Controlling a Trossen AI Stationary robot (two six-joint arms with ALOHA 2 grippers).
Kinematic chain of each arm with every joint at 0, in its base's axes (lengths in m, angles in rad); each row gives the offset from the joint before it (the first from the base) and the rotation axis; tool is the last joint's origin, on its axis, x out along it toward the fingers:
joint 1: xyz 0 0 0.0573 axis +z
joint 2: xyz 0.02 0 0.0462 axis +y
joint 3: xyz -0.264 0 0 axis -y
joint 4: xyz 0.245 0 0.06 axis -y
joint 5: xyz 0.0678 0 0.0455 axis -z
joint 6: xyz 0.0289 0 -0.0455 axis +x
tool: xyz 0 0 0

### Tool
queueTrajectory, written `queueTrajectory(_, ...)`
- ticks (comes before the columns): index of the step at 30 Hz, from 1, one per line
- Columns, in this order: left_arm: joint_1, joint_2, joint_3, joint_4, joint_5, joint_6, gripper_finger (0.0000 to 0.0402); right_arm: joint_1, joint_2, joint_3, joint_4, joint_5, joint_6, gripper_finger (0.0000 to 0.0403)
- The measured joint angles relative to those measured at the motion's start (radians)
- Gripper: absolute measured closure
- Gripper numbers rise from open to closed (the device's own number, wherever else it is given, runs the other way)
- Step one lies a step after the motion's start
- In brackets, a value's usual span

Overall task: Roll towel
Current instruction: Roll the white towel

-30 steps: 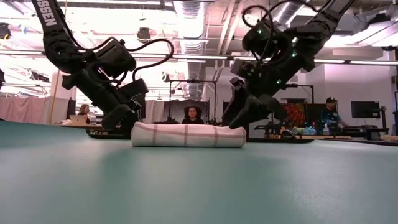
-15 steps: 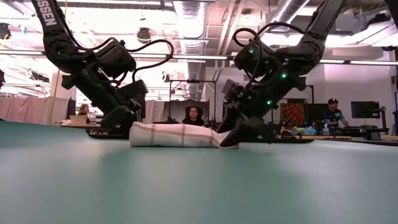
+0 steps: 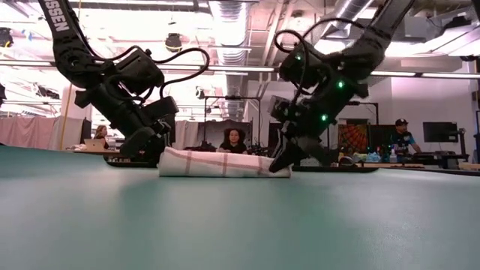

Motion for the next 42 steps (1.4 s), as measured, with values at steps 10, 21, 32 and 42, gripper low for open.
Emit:
queueTrajectory(10, -0.077, 0.001, 0.0, 0.0, 0.092, 0.084, 0.0401, -0.017, -0.028, 0.263, -0.469, -0.228, 0.215, 0.0375)
queueTrajectory(21, -0.172, 0.001, 0.0, 0.0, 0.068, 0.095, 0.0401, -0.11, -0.016, 0.465, -0.714, -0.425, 0.287, 0.0375)
queueTrajectory(32, -0.183, 0.001, 0.0, -0.008, 0.111, 0.111, 0.0401, -0.157, 0.152, 0.506, -0.741, -0.579, 0.275, 0.0375)
queueTrajectory(42, -0.188, 0.0, 0.0, -0.017, 0.135, 0.147, 0.0401, -0.176, 0.286, 0.738, -0.9, -0.618, 0.196, 0.0375)
